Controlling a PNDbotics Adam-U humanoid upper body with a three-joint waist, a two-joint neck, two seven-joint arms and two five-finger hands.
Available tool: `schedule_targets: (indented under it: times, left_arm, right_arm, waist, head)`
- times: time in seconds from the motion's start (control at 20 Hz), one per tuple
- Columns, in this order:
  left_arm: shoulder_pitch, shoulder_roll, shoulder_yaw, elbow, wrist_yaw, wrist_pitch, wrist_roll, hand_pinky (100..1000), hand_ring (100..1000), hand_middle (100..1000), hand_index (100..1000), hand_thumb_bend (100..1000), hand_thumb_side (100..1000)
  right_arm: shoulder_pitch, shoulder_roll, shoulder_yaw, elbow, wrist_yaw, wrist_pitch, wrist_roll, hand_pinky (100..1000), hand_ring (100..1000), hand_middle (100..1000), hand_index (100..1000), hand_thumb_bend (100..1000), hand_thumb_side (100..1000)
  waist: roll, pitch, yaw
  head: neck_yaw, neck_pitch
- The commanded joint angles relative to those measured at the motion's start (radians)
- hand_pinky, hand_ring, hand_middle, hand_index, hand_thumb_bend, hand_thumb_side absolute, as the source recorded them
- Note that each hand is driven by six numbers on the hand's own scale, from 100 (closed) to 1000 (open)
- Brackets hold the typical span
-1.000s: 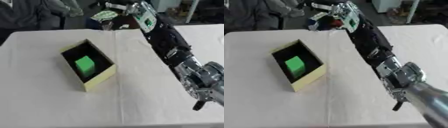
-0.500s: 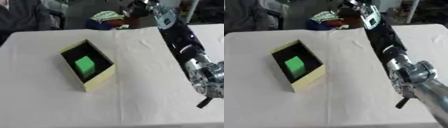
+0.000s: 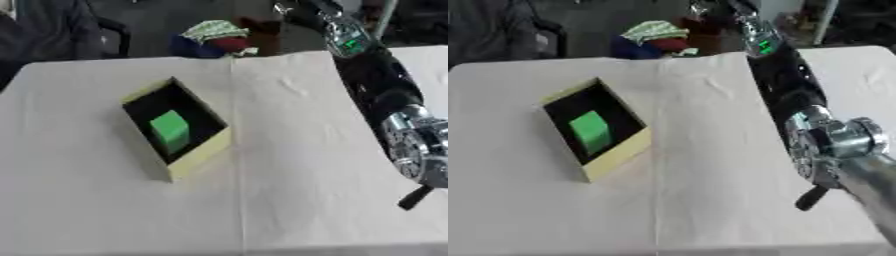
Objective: Pick up objects on the table and place them in the box.
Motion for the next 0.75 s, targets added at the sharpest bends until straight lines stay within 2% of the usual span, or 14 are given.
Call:
schedule_targets:
  times: [0.05,0.3,0.75]
  left_arm:
    - [-0.006,0.015,0.005,-0.020,-0.005,0.002,0.003,646,649,724,813,530,611]
    - [-0.005,0.016,0.005,-0.020,-0.005,0.002,0.003,646,649,724,813,529,611]
    - [-0.003,0.015,0.005,-0.020,-0.006,0.003,0.003,646,649,724,815,528,611]
  right_arm:
    - [-0.022,-0.040,0.025,0.001,-0.046,0.036,-0.044,774,1000,834,927,100,496]
    - [-0.015,-0.048,0.047,0.040,-0.078,0.055,-0.112,772,1000,832,926,100,506]
    - [-0.001,-0.042,0.092,0.087,-0.105,0.028,-0.216,773,1000,832,926,100,514]
  waist:
    - [0.002,-0.015,0.000]
    - [0.004,-0.016,-0.001]
    - [0.005,-0.017,-0.004]
  head:
    - [0.003,0.002]
    - [0.003,0.002]
    - [0.004,0.003]
